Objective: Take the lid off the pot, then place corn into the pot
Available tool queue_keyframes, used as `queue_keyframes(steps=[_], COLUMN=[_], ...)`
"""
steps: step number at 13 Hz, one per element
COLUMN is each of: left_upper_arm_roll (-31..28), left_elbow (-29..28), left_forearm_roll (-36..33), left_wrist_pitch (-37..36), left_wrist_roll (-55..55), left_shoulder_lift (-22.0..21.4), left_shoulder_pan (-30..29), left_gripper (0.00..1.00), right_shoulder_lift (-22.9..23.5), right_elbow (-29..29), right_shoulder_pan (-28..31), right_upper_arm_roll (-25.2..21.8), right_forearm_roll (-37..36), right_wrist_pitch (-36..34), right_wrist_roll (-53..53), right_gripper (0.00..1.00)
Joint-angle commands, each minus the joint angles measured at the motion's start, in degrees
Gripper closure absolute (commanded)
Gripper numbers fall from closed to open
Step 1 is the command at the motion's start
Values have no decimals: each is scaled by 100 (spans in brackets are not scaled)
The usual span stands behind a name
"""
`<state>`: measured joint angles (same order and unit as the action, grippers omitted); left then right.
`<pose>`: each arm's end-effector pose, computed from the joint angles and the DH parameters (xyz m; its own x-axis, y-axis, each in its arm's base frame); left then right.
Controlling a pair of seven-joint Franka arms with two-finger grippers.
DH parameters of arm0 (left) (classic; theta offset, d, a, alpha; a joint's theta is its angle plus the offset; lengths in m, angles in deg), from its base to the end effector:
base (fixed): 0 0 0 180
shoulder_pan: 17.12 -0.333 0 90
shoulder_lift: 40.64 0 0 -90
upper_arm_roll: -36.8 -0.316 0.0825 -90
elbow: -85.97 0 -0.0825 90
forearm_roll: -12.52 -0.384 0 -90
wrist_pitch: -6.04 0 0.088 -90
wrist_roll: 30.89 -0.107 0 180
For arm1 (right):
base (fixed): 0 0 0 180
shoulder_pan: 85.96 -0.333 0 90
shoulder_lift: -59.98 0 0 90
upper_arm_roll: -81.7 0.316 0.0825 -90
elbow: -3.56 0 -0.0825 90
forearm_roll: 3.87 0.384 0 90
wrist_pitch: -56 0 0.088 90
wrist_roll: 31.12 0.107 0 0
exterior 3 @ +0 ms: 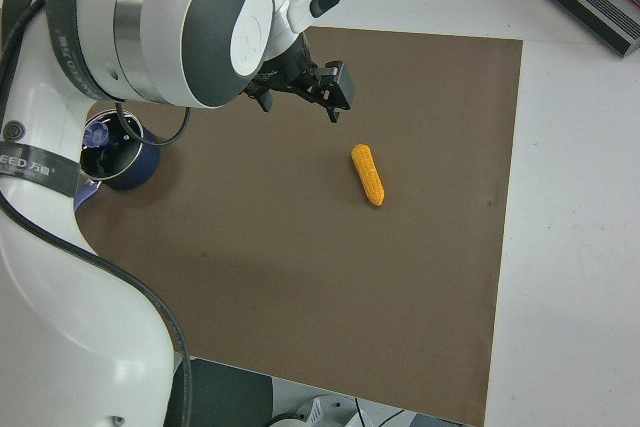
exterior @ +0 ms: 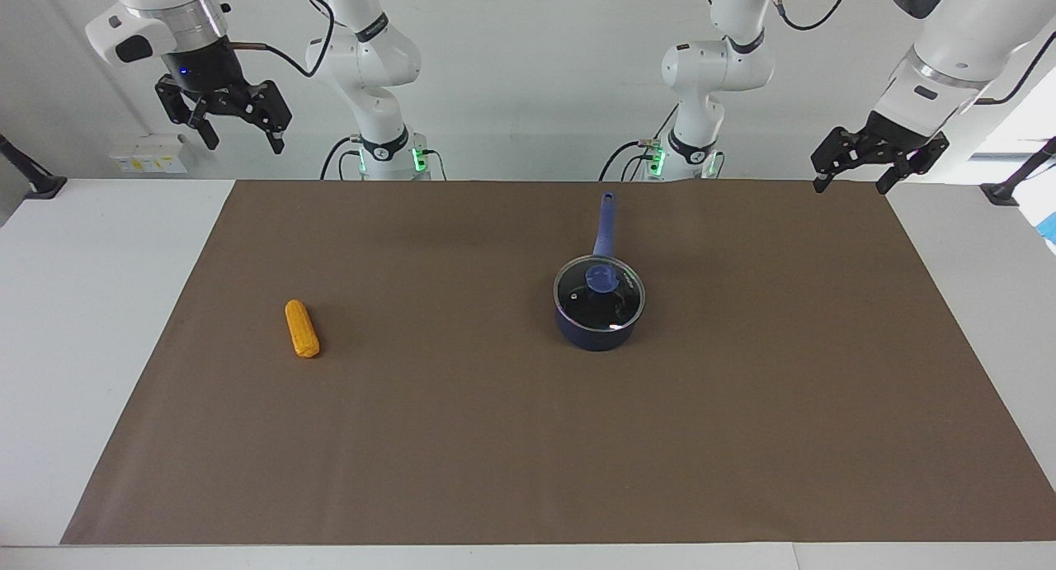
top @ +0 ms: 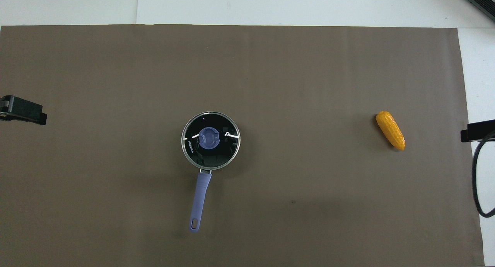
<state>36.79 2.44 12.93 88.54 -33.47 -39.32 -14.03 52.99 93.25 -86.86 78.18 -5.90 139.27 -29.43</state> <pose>0.5475 -0.0303 0.6531 0.9942 -0.0995 -0.0406 -0.0992 -0.9950 0.0090 0.5021 -0.0295 0.6811 0.9968 -0.0789 0.0106 -0.0792 -0.9965 0.0274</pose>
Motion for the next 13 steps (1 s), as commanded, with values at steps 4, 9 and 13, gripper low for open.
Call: queue_keyframes(steps=[4,9,13], left_upper_arm_roll=[-52,-52,-52], left_elbow=[-312,-725,-1112], left_forearm_roll=[-50,-41,64], left_wrist_pitch=[178,609,1100], left_wrist_roll=[144,547,986], left_shoulder_lift=[-61,-52,-43], left_shoulder_pan=[481,955,1386], left_gripper=[0,0,0], right_shoulder_lift=[-40,-31,-31], right_elbow=[4,4,4], right_shoulder_pan=[46,46,46], right_upper_arm_roll=[36,36,36], right_forearm_roll=[-43,-43,-43], right_wrist_pitch=[-30,-39,-30], right_wrist_roll=[-125,-125,-125], right_gripper=[0,0,0])
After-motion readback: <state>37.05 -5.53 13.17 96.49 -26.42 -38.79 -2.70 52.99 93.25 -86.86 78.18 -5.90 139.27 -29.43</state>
